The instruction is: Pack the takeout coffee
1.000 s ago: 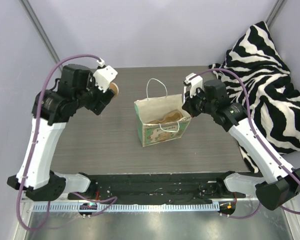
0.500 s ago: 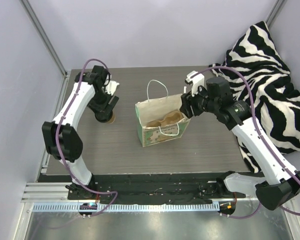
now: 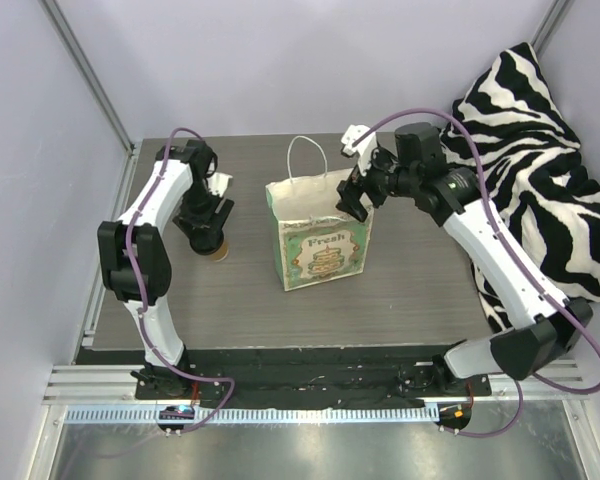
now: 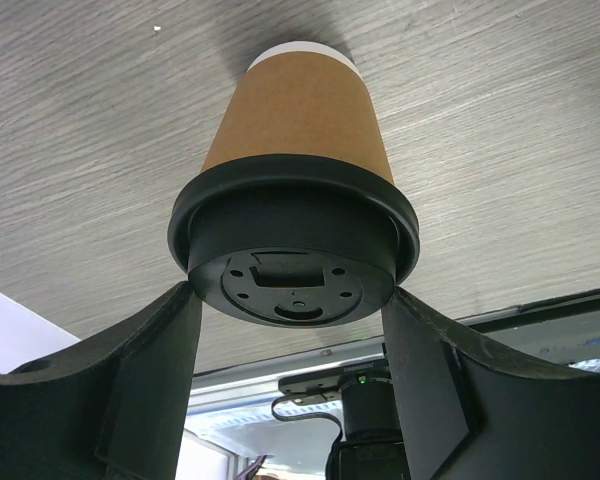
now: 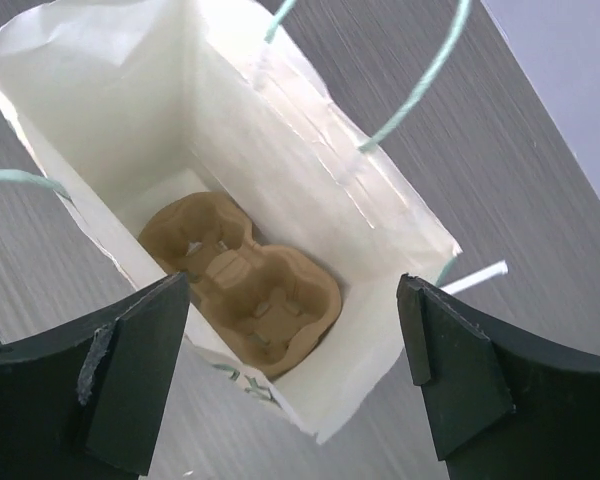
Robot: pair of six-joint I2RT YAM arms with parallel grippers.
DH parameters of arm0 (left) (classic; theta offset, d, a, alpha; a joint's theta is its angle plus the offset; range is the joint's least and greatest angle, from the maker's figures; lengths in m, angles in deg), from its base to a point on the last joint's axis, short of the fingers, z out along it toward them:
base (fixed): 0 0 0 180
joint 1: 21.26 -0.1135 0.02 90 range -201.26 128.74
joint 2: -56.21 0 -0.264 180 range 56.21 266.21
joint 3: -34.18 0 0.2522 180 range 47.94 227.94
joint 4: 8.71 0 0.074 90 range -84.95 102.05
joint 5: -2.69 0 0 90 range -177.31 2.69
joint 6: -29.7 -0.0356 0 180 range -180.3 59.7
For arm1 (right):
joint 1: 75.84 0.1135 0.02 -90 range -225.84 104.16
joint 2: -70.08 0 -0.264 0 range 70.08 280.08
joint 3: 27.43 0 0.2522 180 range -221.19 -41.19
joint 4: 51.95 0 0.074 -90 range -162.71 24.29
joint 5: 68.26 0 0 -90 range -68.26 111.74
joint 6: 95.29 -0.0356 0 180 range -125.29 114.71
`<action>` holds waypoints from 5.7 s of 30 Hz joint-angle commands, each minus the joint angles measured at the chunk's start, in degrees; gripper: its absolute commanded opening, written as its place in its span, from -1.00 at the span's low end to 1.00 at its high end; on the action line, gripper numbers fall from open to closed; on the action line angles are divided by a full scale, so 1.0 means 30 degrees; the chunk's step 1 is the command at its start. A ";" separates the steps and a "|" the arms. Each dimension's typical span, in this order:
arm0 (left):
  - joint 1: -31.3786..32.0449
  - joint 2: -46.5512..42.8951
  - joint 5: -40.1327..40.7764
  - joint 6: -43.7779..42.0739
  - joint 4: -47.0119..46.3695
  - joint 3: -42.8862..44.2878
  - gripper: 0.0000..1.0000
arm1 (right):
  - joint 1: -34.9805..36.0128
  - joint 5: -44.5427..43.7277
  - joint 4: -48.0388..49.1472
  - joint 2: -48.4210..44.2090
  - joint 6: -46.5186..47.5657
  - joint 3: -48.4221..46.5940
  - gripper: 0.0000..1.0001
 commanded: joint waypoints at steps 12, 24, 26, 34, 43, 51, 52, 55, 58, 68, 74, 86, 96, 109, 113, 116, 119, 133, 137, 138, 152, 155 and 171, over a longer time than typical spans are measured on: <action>-0.0040 0.0226 -0.0476 0.0454 0.0084 -0.0132 -1.00 | -0.0331 0.2716 0.0679 0.2824 0.4481 -0.2949 0.89; -0.0011 0.0840 -0.0417 0.0103 -0.0209 -0.0250 -0.94 | -0.1767 0.5290 -0.0432 0.6422 0.8578 -0.5760 0.90; -0.0041 0.0957 -0.0446 0.0103 -0.0180 -0.0221 -0.92 | -0.1767 0.5878 -0.1074 0.6922 0.8962 -0.6489 0.88; -0.0012 0.0958 -0.0505 0.0191 -0.0268 -0.0250 -0.81 | -0.1737 0.7550 -0.4414 0.8943 1.1682 -0.8924 0.52; -0.0012 0.0812 -0.1032 0.0483 0.0083 0.0452 -0.11 | -0.1766 0.7492 -0.7113 0.9328 1.2802 -0.9747 -0.65; -0.0011 0.0812 -0.1295 0.0454 0.0581 0.1388 0.62 | -0.1737 0.7317 -0.7143 0.8713 1.1779 -0.9483 -0.98; -0.0040 0.0783 -0.1354 0.0483 0.0640 0.1507 0.78 | -0.1737 0.7288 -0.7114 0.8596 1.1603 -0.9483 -0.98; -0.0011 0.0666 -0.1618 0.0367 0.0874 0.2034 0.98 | -0.1737 0.7200 -0.6648 0.8158 1.0724 -0.9221 -0.98; -0.0011 0.0373 -0.1765 0.0396 0.0962 0.2444 0.99 | -0.1737 0.7054 -0.6004 0.7456 0.9702 -0.8695 -0.99; -0.0596 -0.4600 -0.4836 0.0484 -0.1134 0.5108 0.99 | -0.1182 0.3662 -0.2167 0.3856 0.5544 -0.5385 -0.99; 0.0715 -1.0345 -0.9615 -0.0918 -0.7997 0.2601 0.93 | 0.0458 0.0645 0.0441 0.1394 0.2585 -0.2340 -0.98; 1.1061 -1.4977 -0.4256 -1.0645 -1.3918 -0.7064 -0.34 | 0.2597 -0.1970 0.3960 -0.0544 -0.0703 0.1619 -0.99; 1.1825 -1.3926 -0.3699 -1.0885 -1.4884 -0.8541 -0.47 | 0.4499 -0.2994 0.4895 -0.2302 -0.1115 0.3082 -0.98; 1.2176 -1.2900 -0.3201 -1.0752 -1.6320 -1.1879 -0.52 | 0.5645 -0.6683 0.7592 -0.4147 -0.3514 0.5281 -0.98; 1.2176 -1.3075 -0.2996 -0.6321 -1.7639 -1.2524 -0.42 | 0.5850 -0.8559 0.8324 -0.4647 -0.4540 0.6073 -0.98; 1.2176 -1.2783 -0.1536 -0.3426 -1.8489 -1.2672 -0.37 | 0.5938 -0.9672 0.8763 -0.4793 -0.4980 0.6278 -0.98; 1.2176 -1.2197 0.1041 -0.1108 -1.9133 -1.2233 -0.36 | 0.6055 -1.0494 0.9231 -0.4852 -0.5186 0.6454 -0.98; 1.2643 -1.0994 0.2570 0.1460 -2.1916 -1.1147 0.03 | 0.7344 -1.3805 0.9206 -0.3506 -0.5625 0.6250 -0.98; 1.4251 -1.1551 0.3594 -0.0539 -2.3292 -1.1879 0.03 | 0.7403 -1.4274 0.9146 -0.3388 -0.5568 0.6163 -0.98; 1.4459 -1.1523 0.3887 -0.0803 -2.3382 -1.1881 0.04 | 0.7403 -1.4362 0.9146 -0.3330 -0.5538 0.6104 -0.98; 1.1913 -0.9737 0.2780 0.4642 -2.4406 -1.3433 0.06 | 0.7374 -1.3163 0.9234 -0.4061 -0.7792 0.6366 -0.99; 1.1679 -0.9209 0.2135 0.5228 -2.4730 -1.3462 0.32 | 0.7345 -1.2811 0.9263 -0.4149 -0.8086 0.6484 -0.99; 1.1180 -0.9496 -0.1969 0.6168 -2.6927 -1.4369 0.36 | 0.7228 -1.3073 0.8268 -0.3593 -1.0137 0.6132 -0.99</action>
